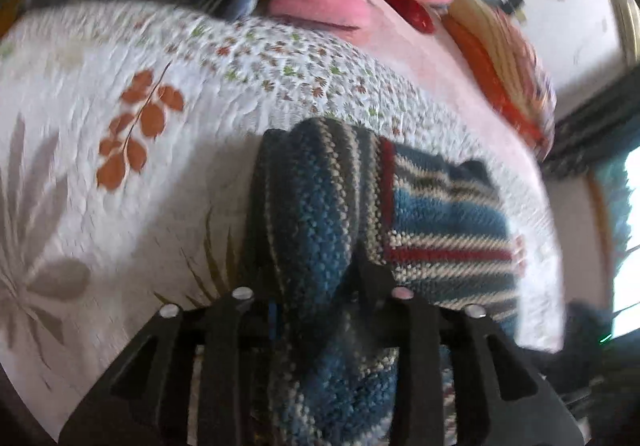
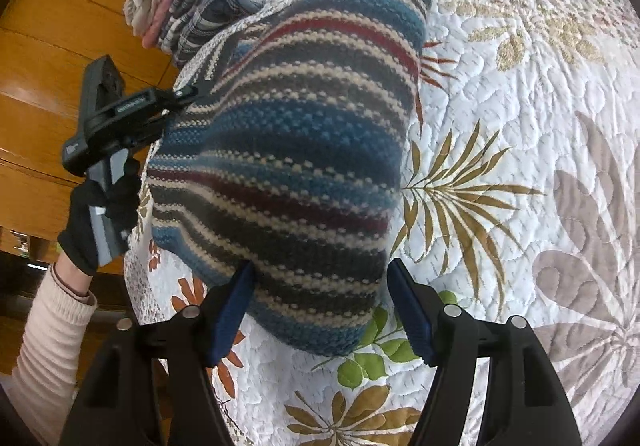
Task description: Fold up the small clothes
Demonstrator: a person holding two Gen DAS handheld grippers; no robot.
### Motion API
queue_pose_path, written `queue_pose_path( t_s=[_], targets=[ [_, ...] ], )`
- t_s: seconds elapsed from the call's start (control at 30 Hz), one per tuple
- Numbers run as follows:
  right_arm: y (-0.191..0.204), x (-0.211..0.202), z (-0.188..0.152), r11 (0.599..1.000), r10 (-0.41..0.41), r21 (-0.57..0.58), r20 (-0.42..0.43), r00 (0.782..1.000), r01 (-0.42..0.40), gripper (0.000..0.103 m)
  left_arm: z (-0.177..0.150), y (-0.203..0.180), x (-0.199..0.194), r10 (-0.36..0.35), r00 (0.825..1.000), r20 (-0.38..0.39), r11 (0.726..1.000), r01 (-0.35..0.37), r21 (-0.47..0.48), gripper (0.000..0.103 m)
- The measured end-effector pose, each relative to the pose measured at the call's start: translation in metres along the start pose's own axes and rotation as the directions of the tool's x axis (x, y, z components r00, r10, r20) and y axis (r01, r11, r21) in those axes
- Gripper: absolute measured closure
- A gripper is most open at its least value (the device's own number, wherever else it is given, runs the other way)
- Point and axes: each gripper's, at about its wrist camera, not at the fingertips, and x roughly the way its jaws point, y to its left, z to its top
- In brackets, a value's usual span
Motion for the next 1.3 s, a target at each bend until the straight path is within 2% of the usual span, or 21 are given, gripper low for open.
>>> queue_pose_path(
  t_s=[0.07,0.1,0.13,0.27,0.4,0.43,0.5,0.57,0.63,0.7,0.77,0.87,0.9,0.93,0.97,1.0,1.03,1.1,1.13,1.2,1.3],
  targets=[
    [-0.001,-0.008,0.002,1.000,-0.005,-0.004,0.014,1.000,0.005,0.033,-0.004,0.009,-0.011,-0.046,0.999,-0.017,0.998,0.045,-0.033,0.045],
    [-0.002,-0.013,0.005,1.000,-0.001,0.001,0.023,1.000,0.000,0.032,-0.006,0.012,-0.015,-0.063,0.998,-0.027,0.997,0.062,-0.040,0.034],
    [-0.003,-0.016,0.006,1.000,0.006,0.004,0.029,1.000,-0.006,0.029,-0.011,0.015,-0.019,-0.084,0.996,-0.039,0.996,0.083,-0.043,0.029],
    [-0.008,-0.028,0.019,0.998,0.052,0.036,0.068,0.996,-0.054,0.023,-0.024,0.033,-0.020,-0.148,0.984,-0.096,0.987,0.141,-0.077,0.026],
    [-0.015,-0.020,0.037,0.991,0.105,0.082,0.063,0.992,-0.110,0.021,-0.030,0.041,0.001,-0.216,0.964,-0.158,0.973,0.199,-0.115,0.026],
    [-0.017,-0.015,0.042,0.987,0.118,0.099,0.054,0.992,-0.123,0.021,-0.030,0.037,0.008,-0.226,0.959,-0.169,0.972,0.210,-0.108,0.022],
    [-0.019,-0.005,0.052,0.984,0.132,0.119,0.039,0.991,-0.136,0.020,-0.029,0.033,0.015,-0.226,0.958,-0.178,0.973,0.215,-0.079,0.015],
    [-0.020,0.005,0.060,0.983,0.136,0.120,0.025,0.990,-0.138,0.020,-0.026,0.027,0.024,-0.208,0.959,-0.194,0.978,0.202,-0.047,0.014],
    [-0.021,0.014,0.067,0.983,0.142,0.119,0.014,0.990,-0.143,0.013,-0.024,0.022,0.031,-0.215,0.953,-0.212,0.977,0.212,-0.035,0.013],
    [-0.022,0.024,0.074,0.979,0.163,0.127,0.000,0.987,-0.161,0.008,-0.022,0.014,0.037,-0.243,0.940,-0.237,0.969,0.243,-0.031,0.012],
    [-0.022,0.034,0.079,0.978,0.169,0.129,-0.009,0.986,-0.167,0.007,-0.023,0.002,0.047,-0.218,0.942,-0.255,0.974,0.226,0.001,0.008],
    [-0.024,0.041,0.079,0.973,0.186,0.138,-0.008,0.983,-0.183,0.007,-0.029,-0.018,0.056,-0.143,0.955,-0.260,0.980,0.174,0.101,0.006],
    [-0.024,0.041,0.079,0.972,0.189,0.139,-0.001,0.982,-0.187,0.011,-0.031,-0.022,0.056,-0.128,0.959,-0.253,0.979,0.162,0.121,0.007],
    [-0.024,0.039,0.077,0.973,0.190,0.134,0.011,0.982,-0.189,0.017,-0.034,-0.025,0.054,-0.099,0.966,-0.239,0.980,0.137,0.146,0.014],
    [-0.024,0.034,0.074,0.974,0.189,0.122,0.021,0.982,-0.191,0.020,-0.035,-0.026,0.053,-0.071,0.970,-0.231,0.981,0.110,0.161,0.022],
    [-0.024,0.031,0.072,0.976,0.186,0.112,0.028,0.982,-0.188,0.028,-0.038,-0.026,0.050,-0.055,0.973,-0.224,0.981,0.094,0.168,0.035],
    [-0.023,0.028,0.070,0.977,0.185,0.104,0.032,0.982,-0.187,0.033,-0.040,-0.022,0.045,-0.079,0.974,-0.214,0.984,0.110,0.140,0.050],
    [-0.018,0.018,0.067,0.979,0.184,0.087,0.041,0.982,-0.187,0.039,-0.041,-0.013,0.035,-0.169,0.966,-0.196,0.982,0.183,0.055,0.064],
    [-0.015,0.011,0.063,0.981,0.178,0.070,0.046,0.983,-0.181,0.040,-0.045,-0.012,0.029,-0.220,0.960,-0.175,0.974,0.227,0.017,0.066],
    [-0.009,-0.002,0.057,0.983,0.172,0.051,0.057,0.983,-0.175,0.041,-0.055,-0.020,0.023,-0.256,0.953,-0.160,0.966,0.260,0.006,0.067],
    [-0.010,-0.033,0.042,0.981,0.188,0.042,0.084,0.979,-0.192,0.042,-0.081,-0.046,0.013,-0.344,0.928,-0.144,0.938,0.346,-0.013,0.068]
  ],
)
